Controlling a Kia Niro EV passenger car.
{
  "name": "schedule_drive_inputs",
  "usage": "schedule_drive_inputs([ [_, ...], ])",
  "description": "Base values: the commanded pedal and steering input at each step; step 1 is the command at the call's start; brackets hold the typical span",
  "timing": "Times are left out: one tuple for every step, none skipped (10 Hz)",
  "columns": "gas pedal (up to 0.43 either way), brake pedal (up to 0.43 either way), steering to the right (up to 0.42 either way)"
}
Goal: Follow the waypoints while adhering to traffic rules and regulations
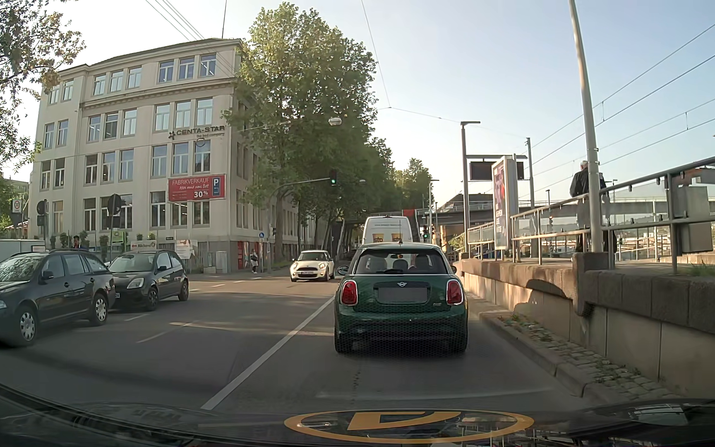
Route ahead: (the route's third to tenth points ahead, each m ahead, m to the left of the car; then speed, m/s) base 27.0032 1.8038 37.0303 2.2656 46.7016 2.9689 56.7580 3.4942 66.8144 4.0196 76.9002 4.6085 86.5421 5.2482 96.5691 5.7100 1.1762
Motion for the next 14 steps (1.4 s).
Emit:
schedule_drive_inputs([
  [0.22, 0.0, -0.001],
  [0.228, 0.0, -0.001],
  [0.24, 0.0, -0.001],
  [0.248, 0.0, -0.001],
  [0.248, 0.0, -0.001],
  [0.248, 0.0, -0.001],
  [0.248, 0.0, -0.001],
  [0.248, 0.0, -0.001],
  [0.26, 0.0, -0.001],
  [0.26, 0.0, -0.001],
  [0.26, 0.0, -0.001],
  [0.26, 0.0, -0.001],
  [0.268, 0.0, -0.001],
  [0.28, 0.0, -0.001],
])
